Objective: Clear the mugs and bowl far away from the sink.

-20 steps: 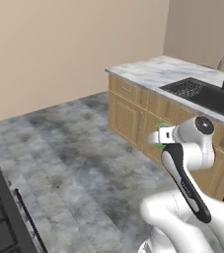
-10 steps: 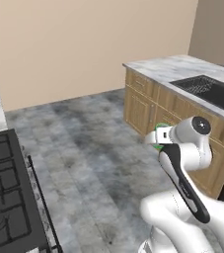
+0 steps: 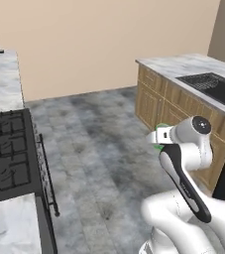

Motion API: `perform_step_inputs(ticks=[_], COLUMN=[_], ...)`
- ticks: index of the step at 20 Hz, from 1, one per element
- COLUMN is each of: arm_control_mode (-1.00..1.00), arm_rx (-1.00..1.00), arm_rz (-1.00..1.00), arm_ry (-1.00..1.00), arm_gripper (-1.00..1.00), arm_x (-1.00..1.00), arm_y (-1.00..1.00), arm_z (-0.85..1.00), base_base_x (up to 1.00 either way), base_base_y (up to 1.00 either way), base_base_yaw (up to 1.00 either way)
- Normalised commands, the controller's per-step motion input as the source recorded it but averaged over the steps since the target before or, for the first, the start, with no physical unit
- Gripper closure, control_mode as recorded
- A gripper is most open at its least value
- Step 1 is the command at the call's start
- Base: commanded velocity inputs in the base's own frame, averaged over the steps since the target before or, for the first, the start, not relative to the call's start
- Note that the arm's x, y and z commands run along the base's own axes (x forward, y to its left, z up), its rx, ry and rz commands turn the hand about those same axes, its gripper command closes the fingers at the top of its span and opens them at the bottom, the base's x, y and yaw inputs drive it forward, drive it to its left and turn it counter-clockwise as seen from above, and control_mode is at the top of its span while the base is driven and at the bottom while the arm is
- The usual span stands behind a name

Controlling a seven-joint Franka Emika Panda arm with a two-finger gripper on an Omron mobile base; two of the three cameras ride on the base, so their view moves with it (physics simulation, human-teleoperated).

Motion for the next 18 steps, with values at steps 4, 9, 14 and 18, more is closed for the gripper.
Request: perform_step_inputs(ticks=[4, 9, 14, 18], arm_control_mode=[1.00, 1.00, 1.00, 1.00], arm_rx=[0.00, 0.00, 0.00, 0.00], arm_rz=[0.00, 0.00, 0.00, 0.00], arm_ry=[0.00, 0.00, 0.00, 0.00], arm_gripper=[1.00, 1.00, 1.00, 1.00], arm_x=[0.00, 0.00, 0.00, 0.00], arm_y=[0.00, 0.00, 0.00, 0.00], arm_z=[0.00, 0.00, 0.00, 0.00], base_base_x=[-0.72, -0.53, -0.21, -0.02], base_base_y=[-0.12, 0.00, 0.00, 0.00], base_base_yaw=[0.29, 0.25, 0.21, 0.18])
